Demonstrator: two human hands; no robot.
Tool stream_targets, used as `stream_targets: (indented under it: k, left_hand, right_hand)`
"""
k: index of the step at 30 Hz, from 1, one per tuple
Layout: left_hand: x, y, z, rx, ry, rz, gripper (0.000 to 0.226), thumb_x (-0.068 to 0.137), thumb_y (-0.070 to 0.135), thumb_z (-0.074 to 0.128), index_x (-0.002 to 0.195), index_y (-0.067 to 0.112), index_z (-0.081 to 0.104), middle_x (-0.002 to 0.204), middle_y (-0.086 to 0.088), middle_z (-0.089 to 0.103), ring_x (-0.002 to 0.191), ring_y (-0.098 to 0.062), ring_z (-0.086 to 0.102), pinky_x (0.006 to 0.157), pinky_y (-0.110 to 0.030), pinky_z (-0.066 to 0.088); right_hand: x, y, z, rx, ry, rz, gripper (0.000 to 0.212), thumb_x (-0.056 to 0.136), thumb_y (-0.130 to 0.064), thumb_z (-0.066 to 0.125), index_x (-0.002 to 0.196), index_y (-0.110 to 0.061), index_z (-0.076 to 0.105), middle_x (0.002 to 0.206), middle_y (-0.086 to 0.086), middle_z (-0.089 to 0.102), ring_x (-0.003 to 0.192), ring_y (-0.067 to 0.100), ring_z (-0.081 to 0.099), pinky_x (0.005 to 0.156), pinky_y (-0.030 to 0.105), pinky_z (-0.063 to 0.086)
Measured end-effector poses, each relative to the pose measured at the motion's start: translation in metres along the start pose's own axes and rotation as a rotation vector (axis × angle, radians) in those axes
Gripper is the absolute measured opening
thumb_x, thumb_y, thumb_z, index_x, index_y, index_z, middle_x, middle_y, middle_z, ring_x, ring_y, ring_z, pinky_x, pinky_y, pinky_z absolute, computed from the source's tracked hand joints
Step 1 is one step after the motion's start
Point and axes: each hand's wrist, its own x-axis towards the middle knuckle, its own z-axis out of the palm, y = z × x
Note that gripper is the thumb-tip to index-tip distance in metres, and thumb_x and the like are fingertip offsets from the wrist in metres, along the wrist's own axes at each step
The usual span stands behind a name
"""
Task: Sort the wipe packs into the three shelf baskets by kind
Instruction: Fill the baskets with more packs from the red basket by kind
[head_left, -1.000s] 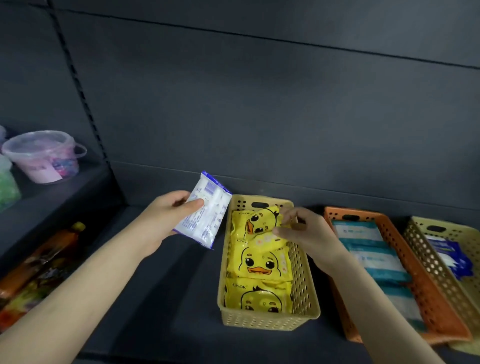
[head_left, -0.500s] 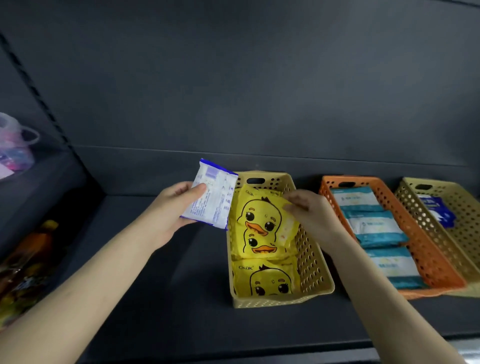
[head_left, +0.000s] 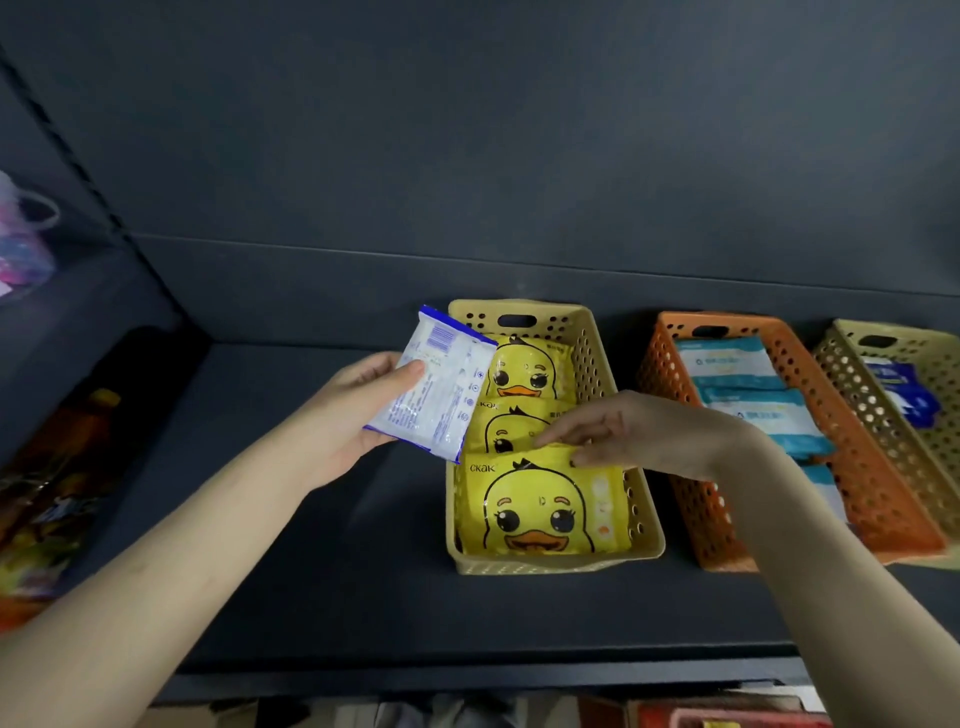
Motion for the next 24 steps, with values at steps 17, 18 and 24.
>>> stream_targets:
  k: [17, 18, 24]
  left_hand:
    - [0.003, -0.007, 0.012, 0.007, -0.008, -0.007, 0.015, 0.094, 0.023, 0.057, 0.106, 0.017, 0.064, 0.098, 0.001, 0.073, 0.084, -0.010, 0.069, 0.069, -0.022, 0.053]
    - [0.003, -0.008, 0.012, 0.009, -0.006, -0.007, 0.016, 0.094, 0.024, 0.057, 0.107, 0.017, 0.064, 0.099, 0.000, 0.072, 0.085, -0.011, 0.068, 0.070, -0.023, 0.052]
    - [0.003, -0.009, 0.015, 0.018, -0.007, -0.010, 0.015, 0.094, 0.023, 0.057, 0.106, 0.015, 0.063, 0.095, 0.002, 0.072, 0.080, -0.008, 0.068, 0.062, -0.018, 0.052]
  right_hand:
    - [0.018, 0.007, 0.033, -0.735, 0.154, -0.029, 0.041, 0.092, -0.035, 0.059, 0.132, -0.033, 0.050, 0.128, -0.012, 0.048, 0.122, 0.008, 0.044, 0.104, 0.034, 0.038]
    - [0.019, 0.009, 0.033, -0.726, 0.139, -0.030, 0.042, 0.092, -0.033, 0.060, 0.133, -0.033, 0.051, 0.127, -0.012, 0.049, 0.120, 0.008, 0.045, 0.104, 0.033, 0.039]
    - [0.034, 0.012, 0.043, -0.777, 0.053, 0.044, 0.057, 0.087, -0.034, 0.066, 0.140, -0.027, 0.046, 0.136, -0.004, 0.050, 0.125, 0.018, 0.046, 0.104, 0.038, 0.040]
